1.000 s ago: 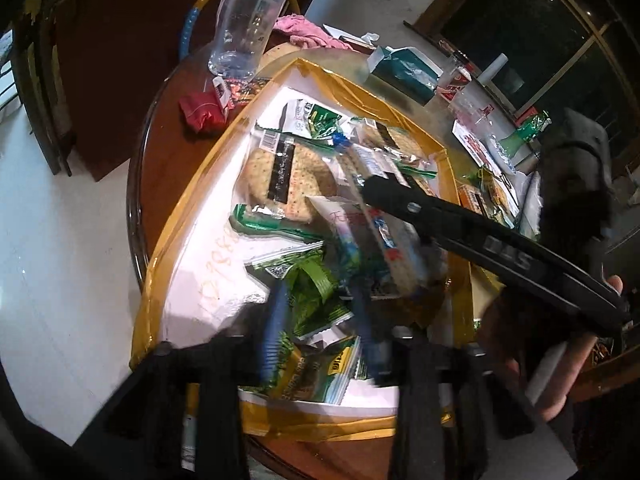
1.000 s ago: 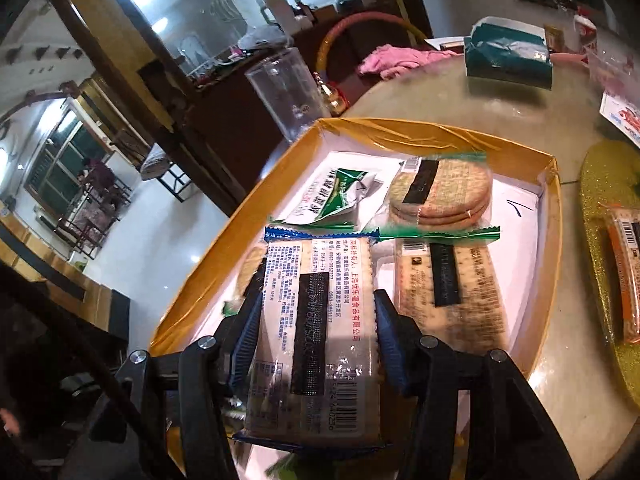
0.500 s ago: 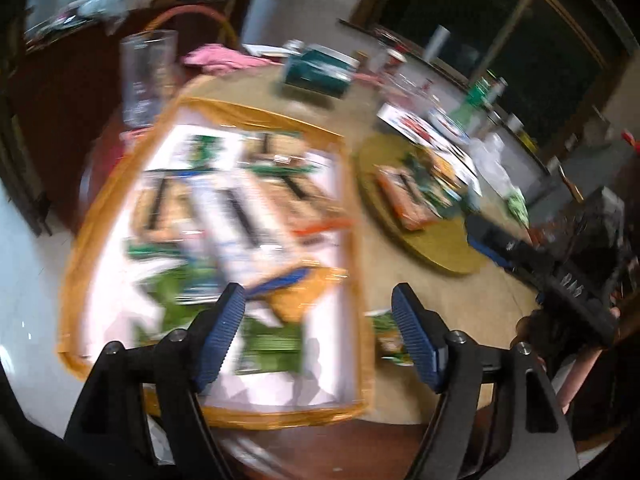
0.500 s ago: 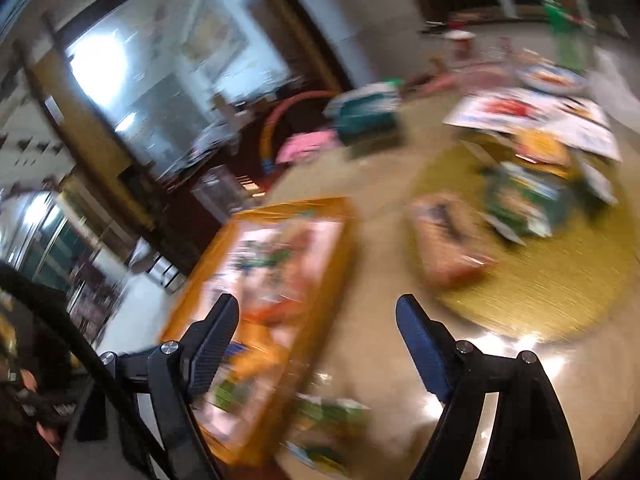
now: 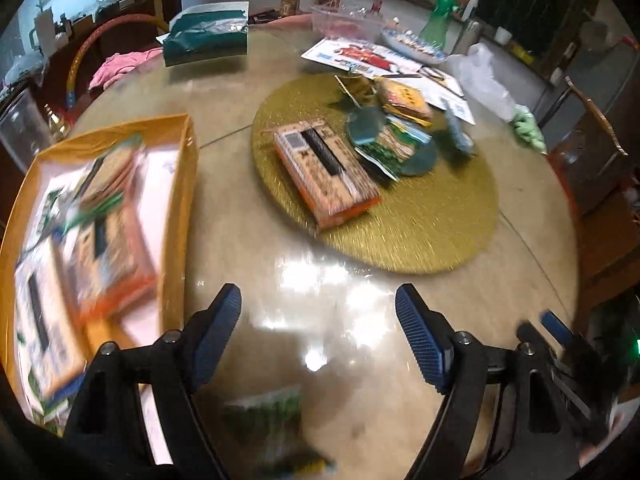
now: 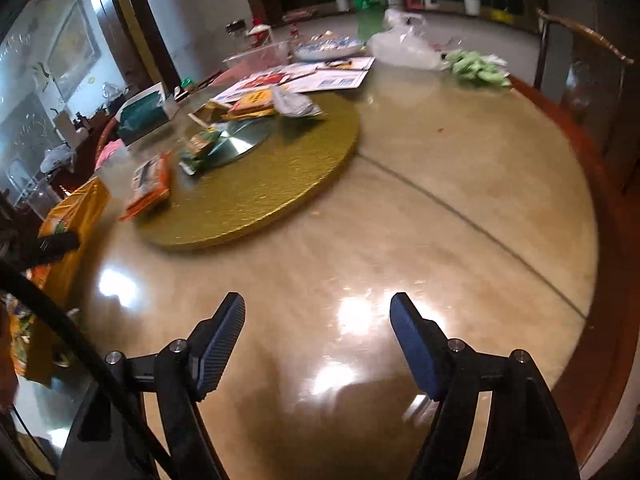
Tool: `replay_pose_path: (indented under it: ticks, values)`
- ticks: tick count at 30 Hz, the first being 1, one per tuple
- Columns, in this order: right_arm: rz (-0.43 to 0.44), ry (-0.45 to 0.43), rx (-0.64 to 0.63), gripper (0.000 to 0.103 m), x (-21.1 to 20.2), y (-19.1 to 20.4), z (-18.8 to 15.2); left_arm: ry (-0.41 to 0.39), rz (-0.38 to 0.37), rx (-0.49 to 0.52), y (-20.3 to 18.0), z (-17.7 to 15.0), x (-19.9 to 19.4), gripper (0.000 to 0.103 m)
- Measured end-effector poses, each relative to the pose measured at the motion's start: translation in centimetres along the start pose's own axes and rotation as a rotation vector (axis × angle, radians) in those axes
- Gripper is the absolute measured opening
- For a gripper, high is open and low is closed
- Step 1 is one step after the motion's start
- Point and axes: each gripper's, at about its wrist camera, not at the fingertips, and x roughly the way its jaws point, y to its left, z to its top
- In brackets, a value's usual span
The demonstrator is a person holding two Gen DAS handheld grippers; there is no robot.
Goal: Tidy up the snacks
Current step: 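Grasp the rectangular cracker pack on the gold turntable with the left gripper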
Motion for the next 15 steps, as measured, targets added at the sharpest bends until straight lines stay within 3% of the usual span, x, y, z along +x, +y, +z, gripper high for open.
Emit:
replay_pose_path:
  ticks: [10, 15]
  values:
    - [-0.013, -0.010, -0.002, 0.075, 0.8, -0.6, 0.0, 0.065, 0.110, -0.049, -1.3, 6.6, 5.6, 0.080]
    - [-0.019, -0.005, -0.024, 0.076, 0.9, -0.4, 0.0, 0.120, 0.146, -0.064, -1.9, 7.9, 8.6, 0.080]
